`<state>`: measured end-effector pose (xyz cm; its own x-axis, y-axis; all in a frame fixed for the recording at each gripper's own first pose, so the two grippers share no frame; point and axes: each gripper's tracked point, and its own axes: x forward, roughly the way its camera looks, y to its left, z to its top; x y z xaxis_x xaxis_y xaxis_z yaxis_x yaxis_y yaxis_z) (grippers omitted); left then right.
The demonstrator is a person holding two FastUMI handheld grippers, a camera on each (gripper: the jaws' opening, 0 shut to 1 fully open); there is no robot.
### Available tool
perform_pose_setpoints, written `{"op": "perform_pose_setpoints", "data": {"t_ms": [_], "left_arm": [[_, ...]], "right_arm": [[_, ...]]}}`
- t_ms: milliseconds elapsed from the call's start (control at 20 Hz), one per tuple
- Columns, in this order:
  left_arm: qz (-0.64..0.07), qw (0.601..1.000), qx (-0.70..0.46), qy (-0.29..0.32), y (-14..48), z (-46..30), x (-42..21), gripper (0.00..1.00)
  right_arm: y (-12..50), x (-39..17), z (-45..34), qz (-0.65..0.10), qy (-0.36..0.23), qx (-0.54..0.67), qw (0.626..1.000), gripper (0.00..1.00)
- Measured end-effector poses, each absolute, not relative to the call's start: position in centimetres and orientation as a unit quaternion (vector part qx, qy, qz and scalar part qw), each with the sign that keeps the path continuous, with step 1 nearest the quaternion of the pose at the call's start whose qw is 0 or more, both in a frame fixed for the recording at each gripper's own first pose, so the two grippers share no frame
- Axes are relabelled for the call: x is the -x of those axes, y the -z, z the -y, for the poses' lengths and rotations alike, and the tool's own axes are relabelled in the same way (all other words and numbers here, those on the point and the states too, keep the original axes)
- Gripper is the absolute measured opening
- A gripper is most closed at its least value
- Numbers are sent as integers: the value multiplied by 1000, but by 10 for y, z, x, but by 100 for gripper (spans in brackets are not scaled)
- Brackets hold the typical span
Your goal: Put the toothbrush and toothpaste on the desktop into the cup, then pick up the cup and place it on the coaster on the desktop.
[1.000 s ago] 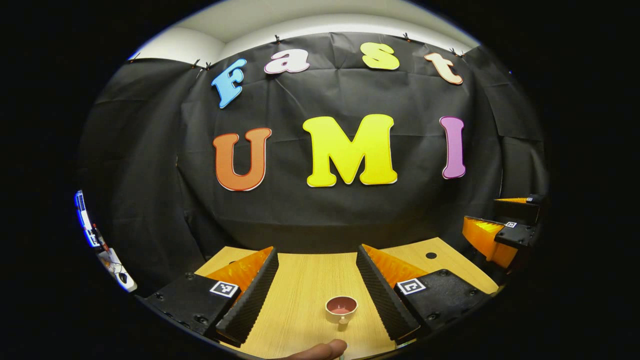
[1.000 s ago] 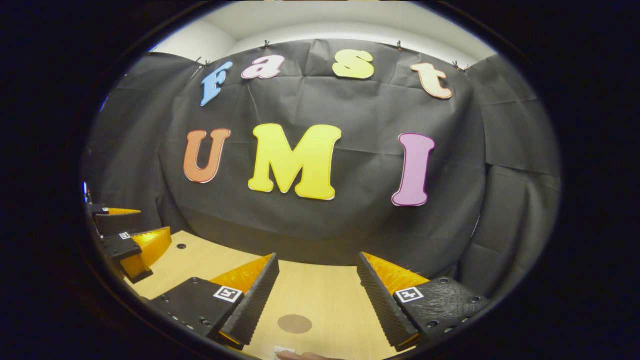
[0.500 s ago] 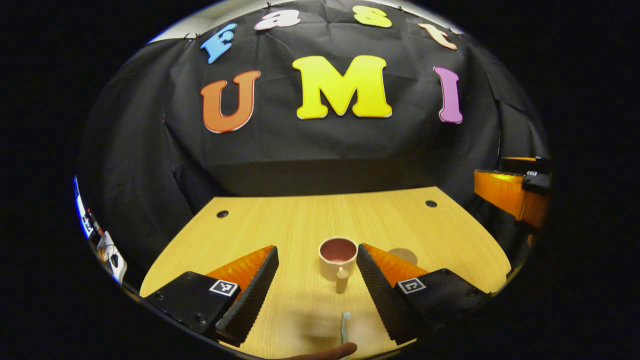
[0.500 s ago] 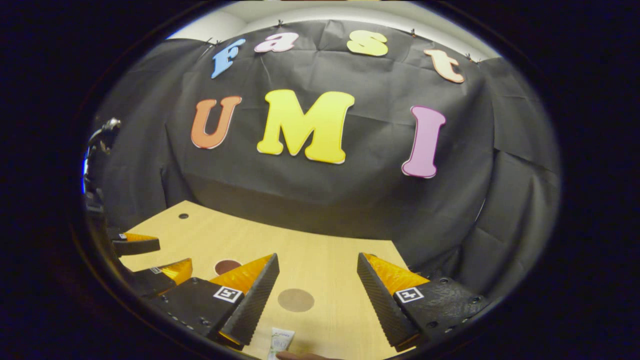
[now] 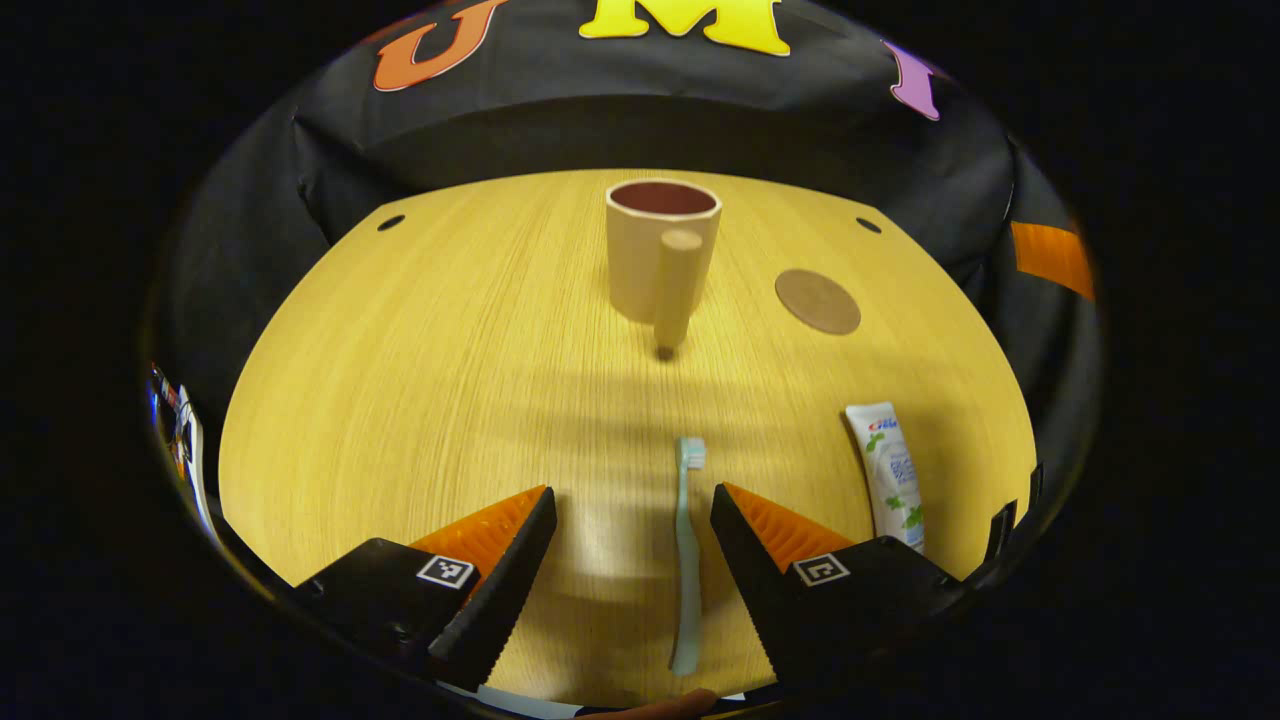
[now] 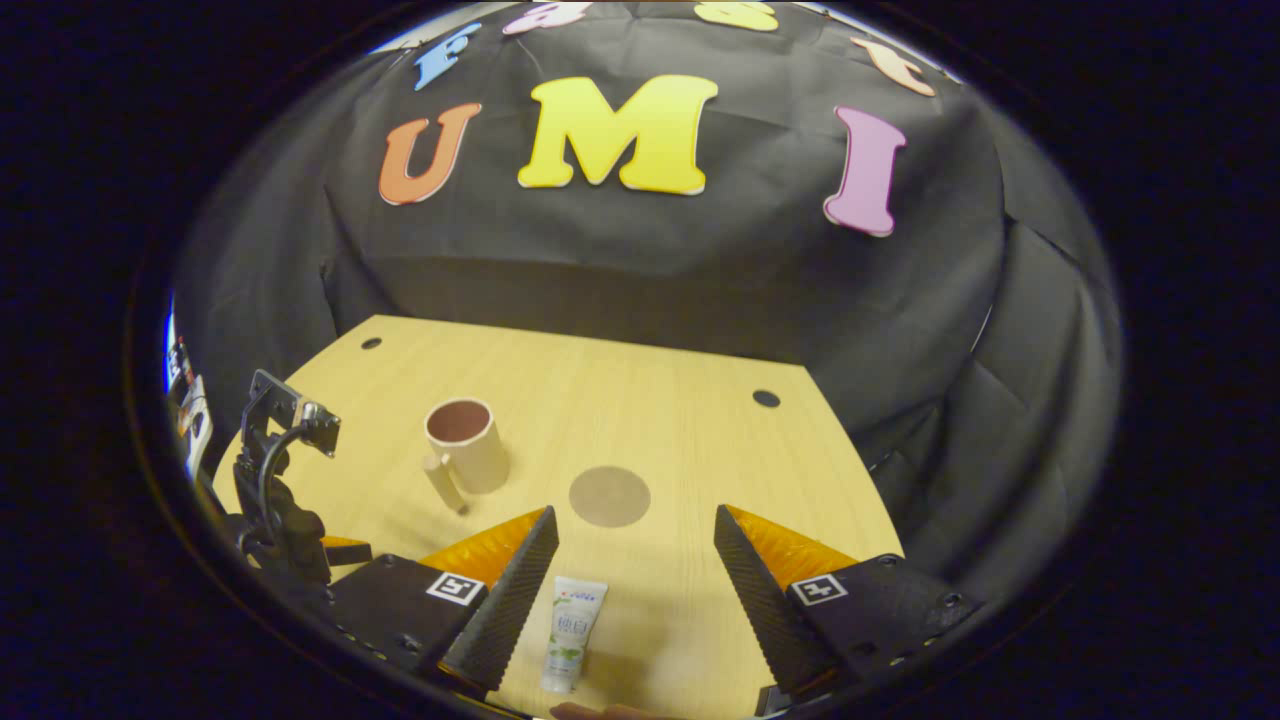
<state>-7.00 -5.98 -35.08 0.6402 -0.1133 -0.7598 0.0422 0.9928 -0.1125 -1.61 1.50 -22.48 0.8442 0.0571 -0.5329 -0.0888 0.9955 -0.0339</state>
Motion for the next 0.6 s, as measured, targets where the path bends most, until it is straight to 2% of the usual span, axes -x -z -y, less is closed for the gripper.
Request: {"op": "perform_pose_setpoints", "data": {"t_ms": [100,200,300,350,550,600], "left_arm": [[-433,899,44,48,353,70,77,99],[-428,902,20,55,345,76,74,97],[-429,901,13,61,335,81,69,87],[-430,901,12,61,330,83,67,78],[-436,897,11,67,306,92,57,48],[-439,896,9,63,299,91,53,45]], "right_arm": [[243,24,-16,-306,-39,31,951,98],[264,31,-17,-339,-38,31,939,95],[280,38,-17,-368,-36,27,929,98],[285,42,-16,-376,-34,26,926,95],[291,42,-13,-386,-31,26,922,95],[294,43,-14,-391,-31,27,920,95]]}}
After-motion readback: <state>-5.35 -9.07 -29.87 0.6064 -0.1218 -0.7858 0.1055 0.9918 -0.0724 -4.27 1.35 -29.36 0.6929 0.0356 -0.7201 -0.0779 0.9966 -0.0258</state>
